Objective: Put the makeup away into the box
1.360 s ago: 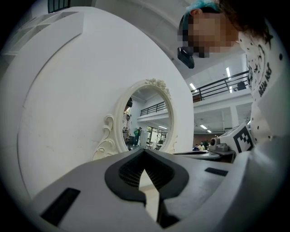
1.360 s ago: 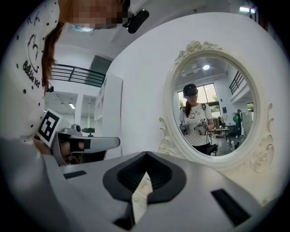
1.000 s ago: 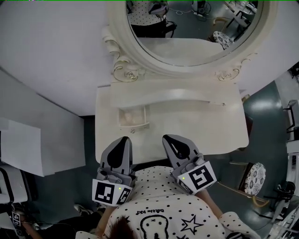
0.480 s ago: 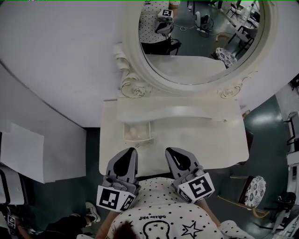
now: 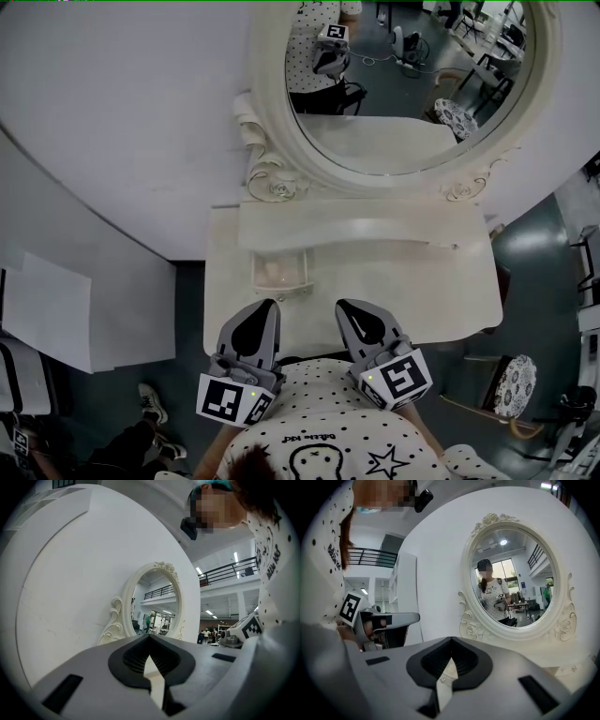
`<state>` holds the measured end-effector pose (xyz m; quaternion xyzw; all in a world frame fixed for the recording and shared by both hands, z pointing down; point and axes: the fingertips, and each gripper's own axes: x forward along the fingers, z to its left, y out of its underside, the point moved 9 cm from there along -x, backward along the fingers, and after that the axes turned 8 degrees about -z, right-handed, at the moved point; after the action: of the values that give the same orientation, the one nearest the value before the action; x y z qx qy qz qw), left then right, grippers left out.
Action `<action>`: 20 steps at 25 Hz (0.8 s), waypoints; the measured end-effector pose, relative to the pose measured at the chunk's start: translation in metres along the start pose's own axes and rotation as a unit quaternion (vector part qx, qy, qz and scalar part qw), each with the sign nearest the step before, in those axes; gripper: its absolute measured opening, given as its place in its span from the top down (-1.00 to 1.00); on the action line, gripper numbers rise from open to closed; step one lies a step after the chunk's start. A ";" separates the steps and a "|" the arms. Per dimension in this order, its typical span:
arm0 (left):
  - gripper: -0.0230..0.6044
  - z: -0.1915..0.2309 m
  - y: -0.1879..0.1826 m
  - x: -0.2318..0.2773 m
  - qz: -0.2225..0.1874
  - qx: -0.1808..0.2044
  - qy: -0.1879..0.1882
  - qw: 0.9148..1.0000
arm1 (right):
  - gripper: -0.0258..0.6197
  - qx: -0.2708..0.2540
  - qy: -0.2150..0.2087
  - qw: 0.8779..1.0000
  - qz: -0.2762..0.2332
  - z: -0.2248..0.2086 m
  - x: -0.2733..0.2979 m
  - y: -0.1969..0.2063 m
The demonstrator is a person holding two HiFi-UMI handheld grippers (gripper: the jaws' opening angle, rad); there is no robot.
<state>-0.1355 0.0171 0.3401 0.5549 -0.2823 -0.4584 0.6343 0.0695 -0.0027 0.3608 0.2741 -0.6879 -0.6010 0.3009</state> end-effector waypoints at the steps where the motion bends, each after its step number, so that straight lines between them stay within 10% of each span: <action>1: 0.94 0.001 0.000 0.000 -0.001 0.000 0.001 1.000 | 0.91 0.000 0.000 1.000 0.001 0.001 0.000 0.000; 20: 0.94 0.006 0.001 -0.001 -0.008 -0.002 0.011 1.000 | 0.90 -0.015 -0.003 1.000 0.005 0.007 0.005 0.000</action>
<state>-0.1411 0.0155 0.3425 0.5611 -0.2700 -0.4573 0.6349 0.0610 -0.0012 0.3609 0.2640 -0.6813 -0.6103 0.3060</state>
